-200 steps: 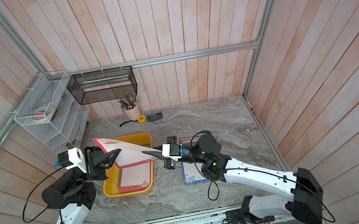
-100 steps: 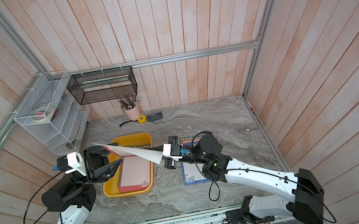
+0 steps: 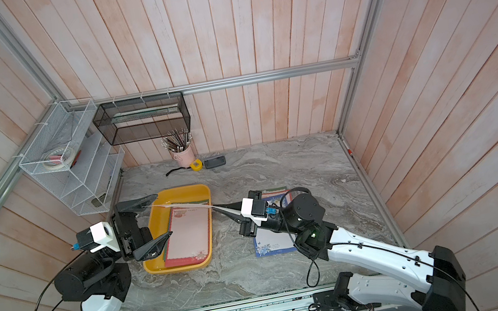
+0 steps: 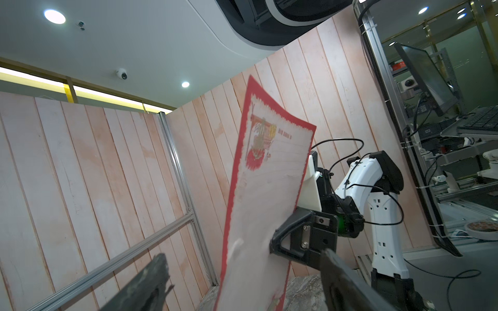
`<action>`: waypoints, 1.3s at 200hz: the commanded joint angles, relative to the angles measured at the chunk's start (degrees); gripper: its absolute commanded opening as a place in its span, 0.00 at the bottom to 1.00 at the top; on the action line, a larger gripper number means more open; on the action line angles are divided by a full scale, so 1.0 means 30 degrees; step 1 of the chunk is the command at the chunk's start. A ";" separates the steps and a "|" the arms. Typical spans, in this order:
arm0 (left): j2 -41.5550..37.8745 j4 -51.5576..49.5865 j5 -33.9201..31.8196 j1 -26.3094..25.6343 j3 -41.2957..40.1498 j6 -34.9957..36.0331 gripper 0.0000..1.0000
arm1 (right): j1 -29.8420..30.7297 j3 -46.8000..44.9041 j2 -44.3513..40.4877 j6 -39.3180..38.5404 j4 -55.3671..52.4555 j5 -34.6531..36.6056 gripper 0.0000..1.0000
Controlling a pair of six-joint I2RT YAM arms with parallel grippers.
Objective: Take out the stationery paper from the storage box
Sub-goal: Place the stationery paper at the center of the board.
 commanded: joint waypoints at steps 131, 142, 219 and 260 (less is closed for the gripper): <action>0.1953 -0.4250 -0.2020 -0.0267 0.0714 0.1681 0.89 | -1.6675 0.2248 0.1317 1.4106 -1.8095 -0.7801 0.00; 0.2122 -0.5347 -0.2361 -0.0383 0.1066 0.2175 0.90 | -1.6947 0.1706 0.1895 1.4314 -1.7972 -0.8634 0.00; 0.2228 -0.8112 -0.3636 -0.1019 0.1541 0.4160 0.89 | -1.6923 -0.0929 0.4890 1.4919 -1.7481 -1.0034 0.00; 0.2249 -0.8505 -0.3811 -0.1121 0.1622 0.4476 0.89 | -1.6855 -0.1455 0.6248 1.4904 -1.6730 -1.0849 0.00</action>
